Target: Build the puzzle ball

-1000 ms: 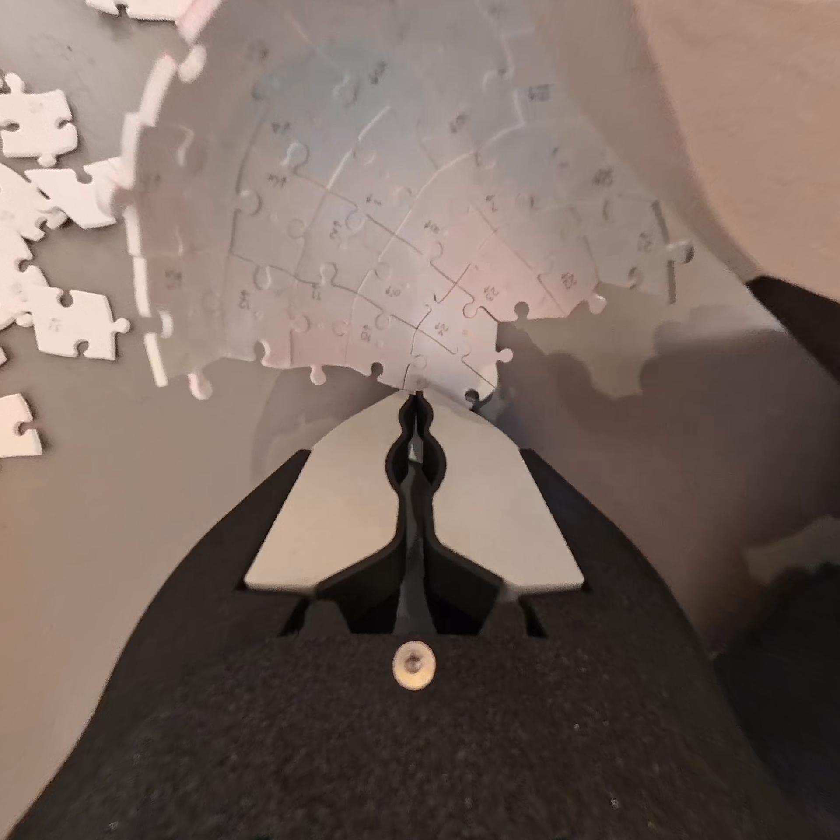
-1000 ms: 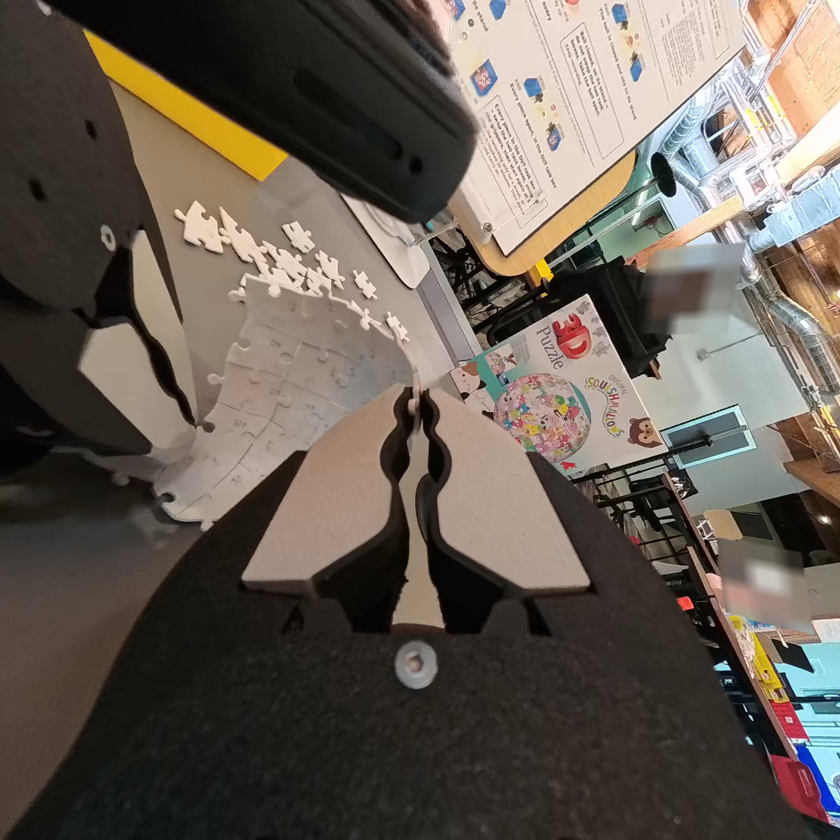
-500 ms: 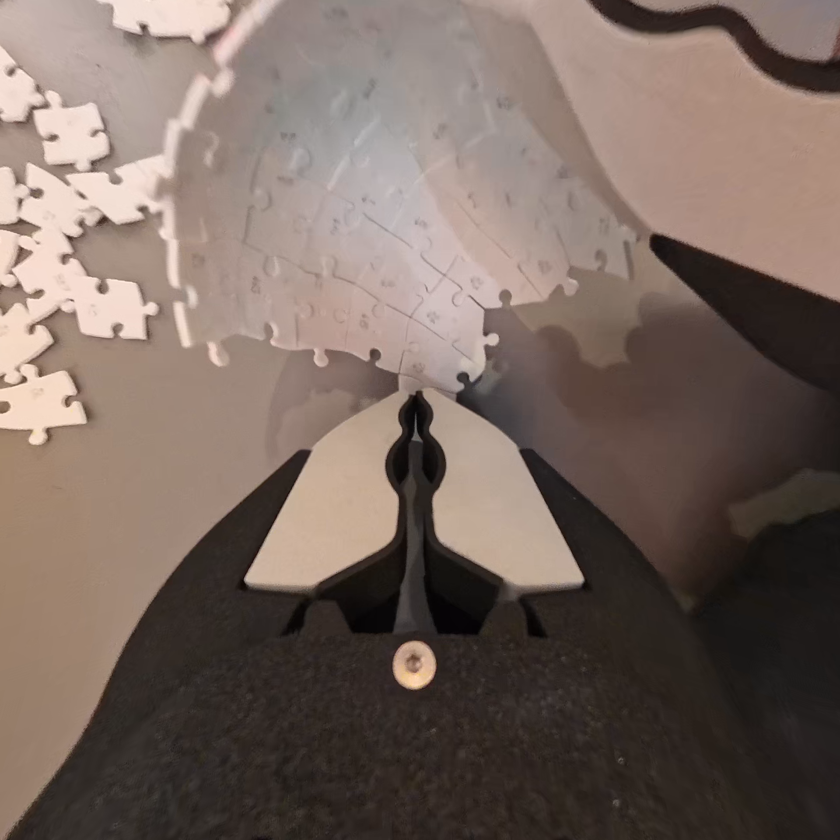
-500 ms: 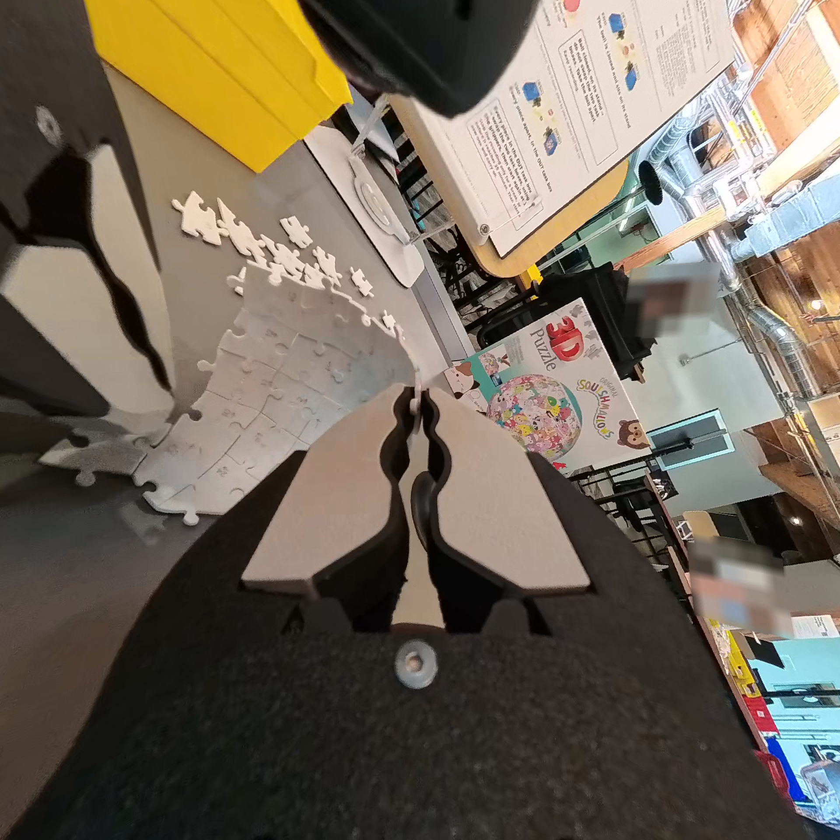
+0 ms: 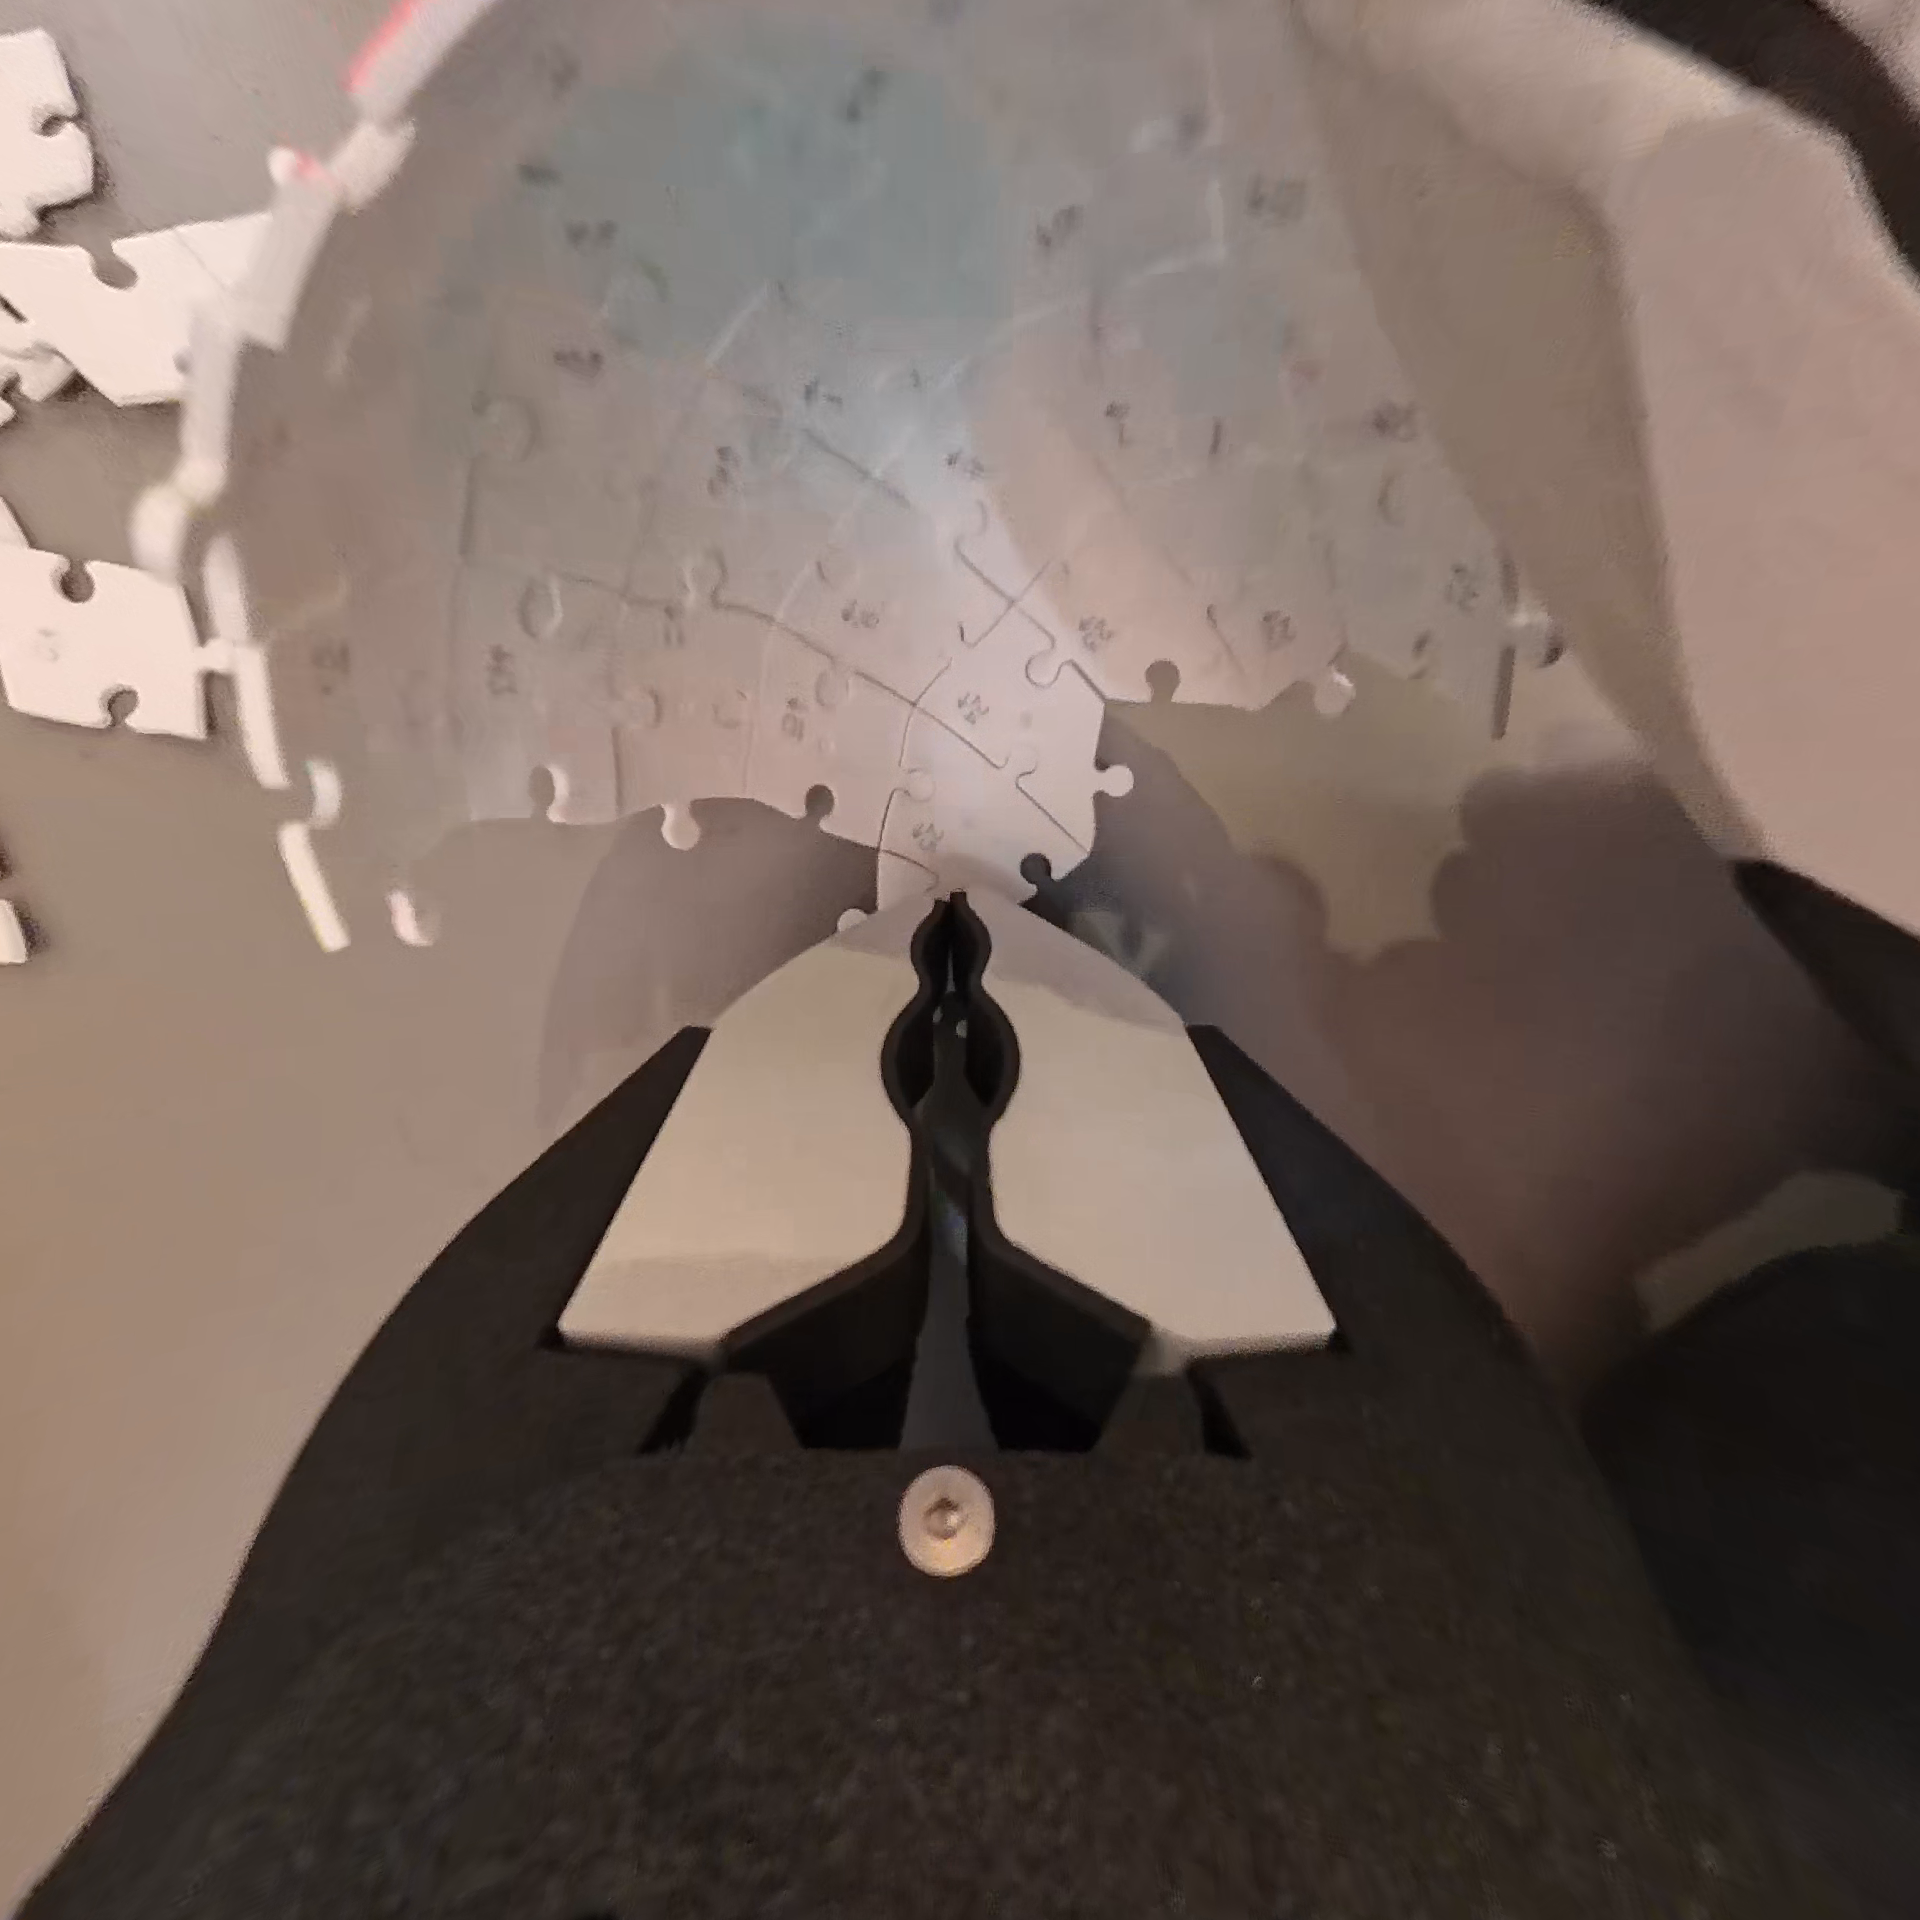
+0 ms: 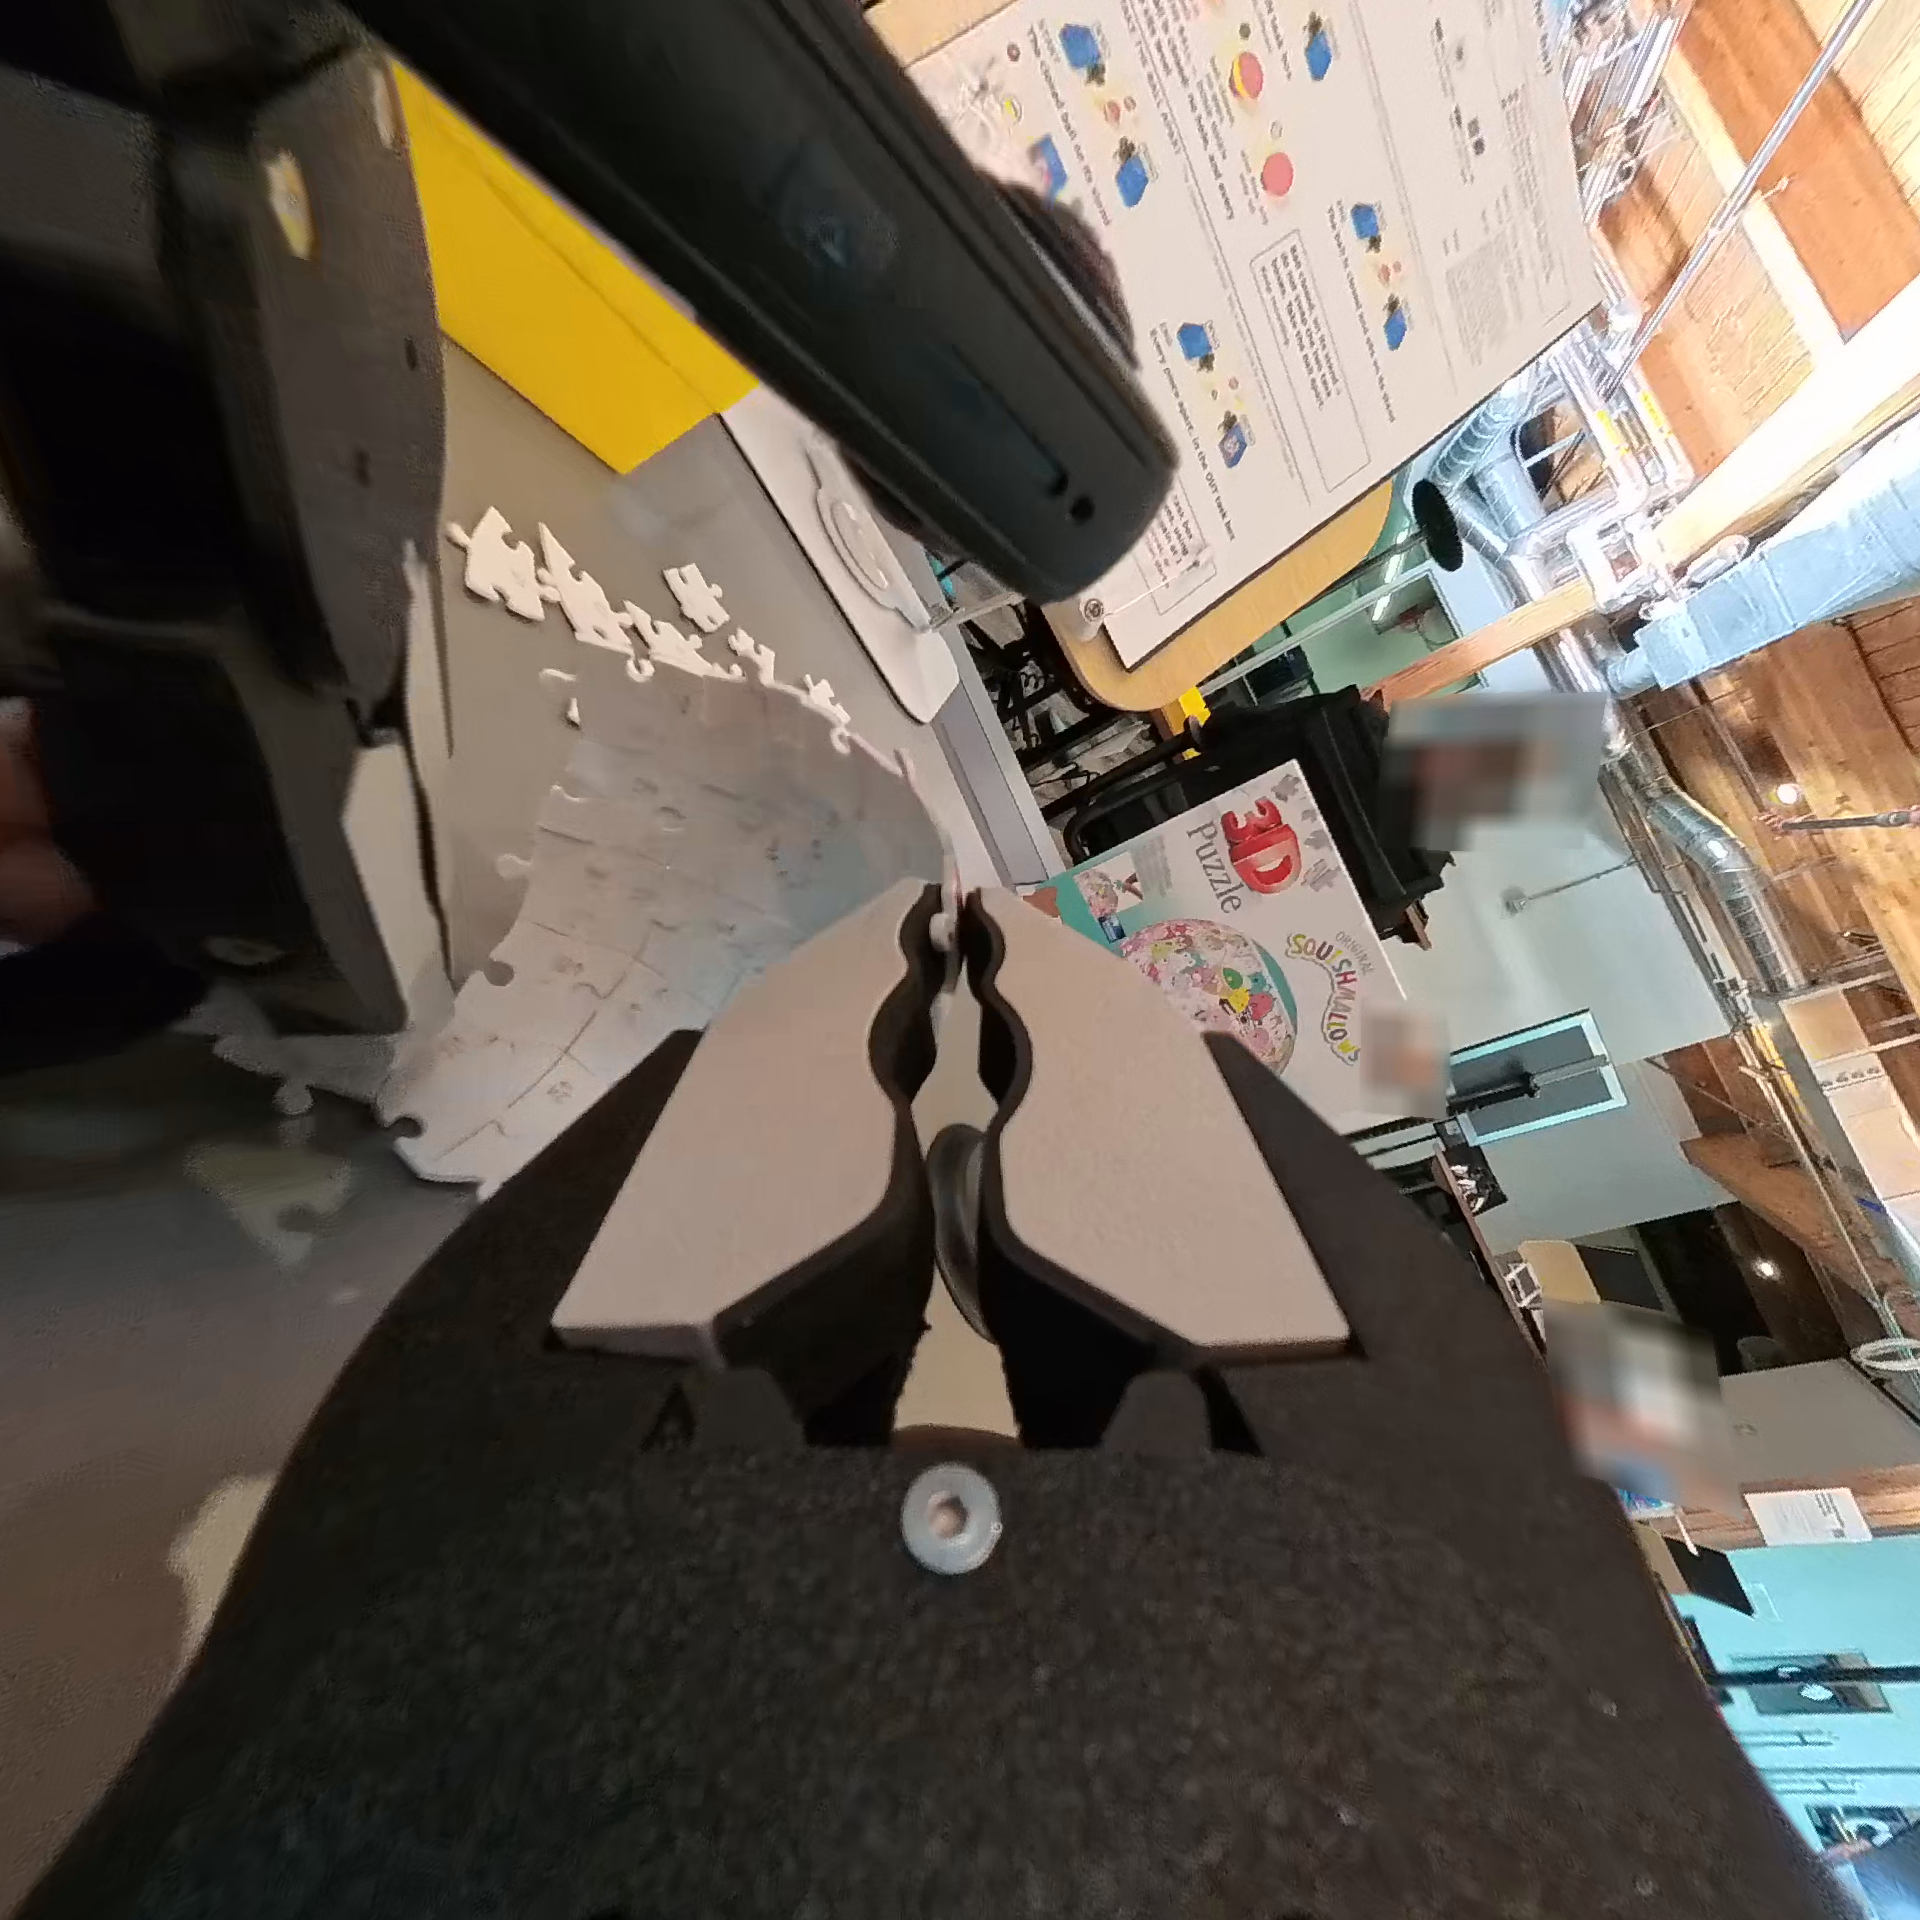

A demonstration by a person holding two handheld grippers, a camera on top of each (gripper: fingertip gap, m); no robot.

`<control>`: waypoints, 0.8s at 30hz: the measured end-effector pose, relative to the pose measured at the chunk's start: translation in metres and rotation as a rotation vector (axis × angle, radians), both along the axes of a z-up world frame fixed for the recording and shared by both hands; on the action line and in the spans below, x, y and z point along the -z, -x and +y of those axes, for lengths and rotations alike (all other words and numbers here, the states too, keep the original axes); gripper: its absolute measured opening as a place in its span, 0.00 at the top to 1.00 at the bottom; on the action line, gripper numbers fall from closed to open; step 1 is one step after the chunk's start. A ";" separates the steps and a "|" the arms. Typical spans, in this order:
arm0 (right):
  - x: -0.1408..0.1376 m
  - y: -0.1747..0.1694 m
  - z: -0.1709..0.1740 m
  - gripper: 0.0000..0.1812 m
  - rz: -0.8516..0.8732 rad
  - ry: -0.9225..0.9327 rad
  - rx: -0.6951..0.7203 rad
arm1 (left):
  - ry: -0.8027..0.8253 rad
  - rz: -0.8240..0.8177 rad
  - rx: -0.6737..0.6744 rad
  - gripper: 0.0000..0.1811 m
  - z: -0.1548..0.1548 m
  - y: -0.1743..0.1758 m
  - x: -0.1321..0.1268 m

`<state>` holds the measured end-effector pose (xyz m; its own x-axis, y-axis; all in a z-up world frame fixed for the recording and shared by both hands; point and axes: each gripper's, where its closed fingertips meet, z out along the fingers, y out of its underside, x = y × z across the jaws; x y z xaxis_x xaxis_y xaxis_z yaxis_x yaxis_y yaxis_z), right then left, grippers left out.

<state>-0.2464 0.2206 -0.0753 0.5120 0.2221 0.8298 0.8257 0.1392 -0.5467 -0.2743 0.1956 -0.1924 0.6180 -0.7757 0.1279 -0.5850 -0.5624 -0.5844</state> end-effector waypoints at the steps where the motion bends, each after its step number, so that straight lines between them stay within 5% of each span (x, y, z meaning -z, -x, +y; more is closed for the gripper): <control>1: 0.000 0.000 0.000 0.98 0.001 0.000 0.000 | -0.001 -0.001 -0.001 1.00 0.000 0.000 0.000; 24: 0.005 -0.002 0.001 0.98 -0.035 0.007 0.026 | -0.059 0.020 0.035 1.00 0.004 0.002 -0.002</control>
